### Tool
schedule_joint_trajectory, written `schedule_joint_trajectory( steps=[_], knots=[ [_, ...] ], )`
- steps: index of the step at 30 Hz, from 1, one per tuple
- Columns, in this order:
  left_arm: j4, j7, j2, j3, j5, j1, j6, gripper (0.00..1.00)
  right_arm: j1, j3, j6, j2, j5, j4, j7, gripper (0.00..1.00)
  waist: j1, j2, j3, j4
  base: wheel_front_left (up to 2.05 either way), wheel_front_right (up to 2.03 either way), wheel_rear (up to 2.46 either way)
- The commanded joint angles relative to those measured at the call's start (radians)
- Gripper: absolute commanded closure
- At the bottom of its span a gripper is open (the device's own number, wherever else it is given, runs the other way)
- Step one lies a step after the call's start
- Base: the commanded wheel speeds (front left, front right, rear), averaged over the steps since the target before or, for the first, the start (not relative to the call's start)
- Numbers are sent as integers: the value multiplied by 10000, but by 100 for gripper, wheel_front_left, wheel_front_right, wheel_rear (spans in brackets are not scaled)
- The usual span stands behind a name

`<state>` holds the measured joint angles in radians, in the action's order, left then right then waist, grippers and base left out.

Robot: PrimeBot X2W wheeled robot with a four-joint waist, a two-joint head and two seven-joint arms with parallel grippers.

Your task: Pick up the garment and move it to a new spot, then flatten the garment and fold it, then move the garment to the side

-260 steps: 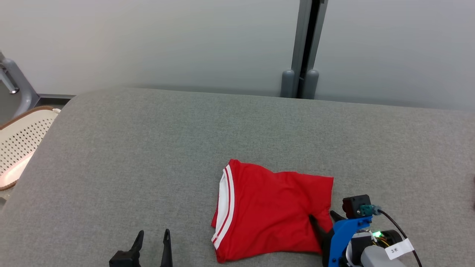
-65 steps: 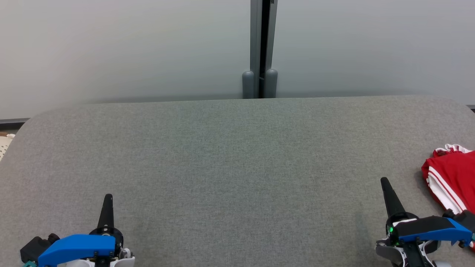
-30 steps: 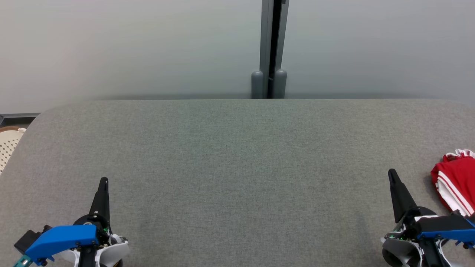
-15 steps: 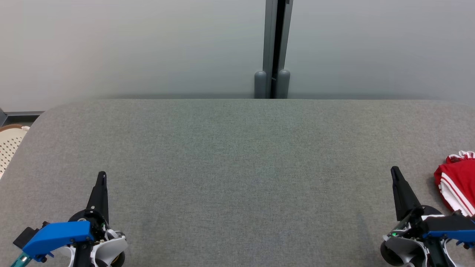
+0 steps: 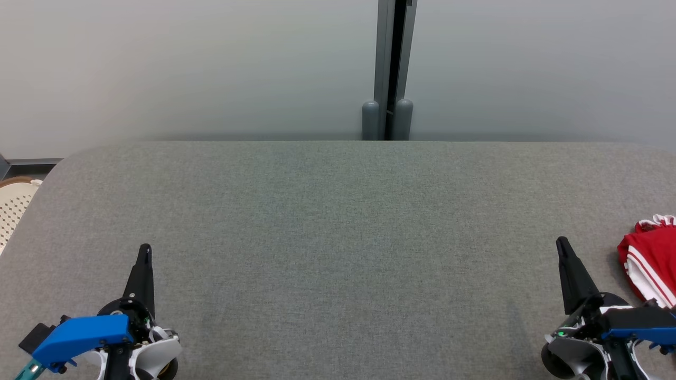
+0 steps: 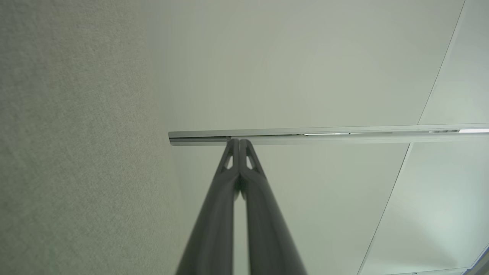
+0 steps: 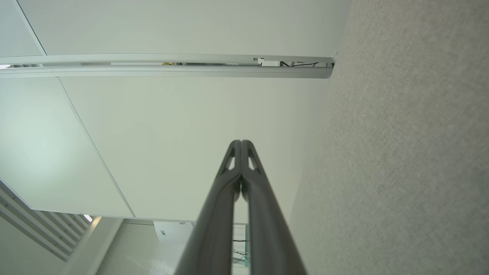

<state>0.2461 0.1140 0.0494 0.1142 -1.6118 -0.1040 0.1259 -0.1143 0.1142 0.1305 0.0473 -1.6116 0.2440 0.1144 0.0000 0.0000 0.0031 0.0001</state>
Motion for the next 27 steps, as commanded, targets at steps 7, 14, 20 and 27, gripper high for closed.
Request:
schedule_joint_trajectory(
  steps=[7, 14, 20, 27],
  knots=[
    [-47, 37, 16, 16, -24, -103, 101, 100, 122, 19, 4, 55, -27, -39, 32, 100, 0, 0, 0, -1, 0, 0, 0],
    [-48, 37, 16, 16, -24, -103, 101, 100, 122, 18, 4, 55, -27, -39, 31, 100, 0, 0, 0, -1, 0, 0, 0],
    [-48, 37, 16, 15, -24, -103, 101, 100, 121, 18, 4, 55, -27, -39, 31, 100, 0, 0, 0, -1, 0, 0, 0],
    [-48, 36, 16, 15, -24, -103, 102, 100, 121, 18, 4, 55, -27, -39, 31, 100, 0, 0, 0, -1, 0, 0, 0]
  ],
)
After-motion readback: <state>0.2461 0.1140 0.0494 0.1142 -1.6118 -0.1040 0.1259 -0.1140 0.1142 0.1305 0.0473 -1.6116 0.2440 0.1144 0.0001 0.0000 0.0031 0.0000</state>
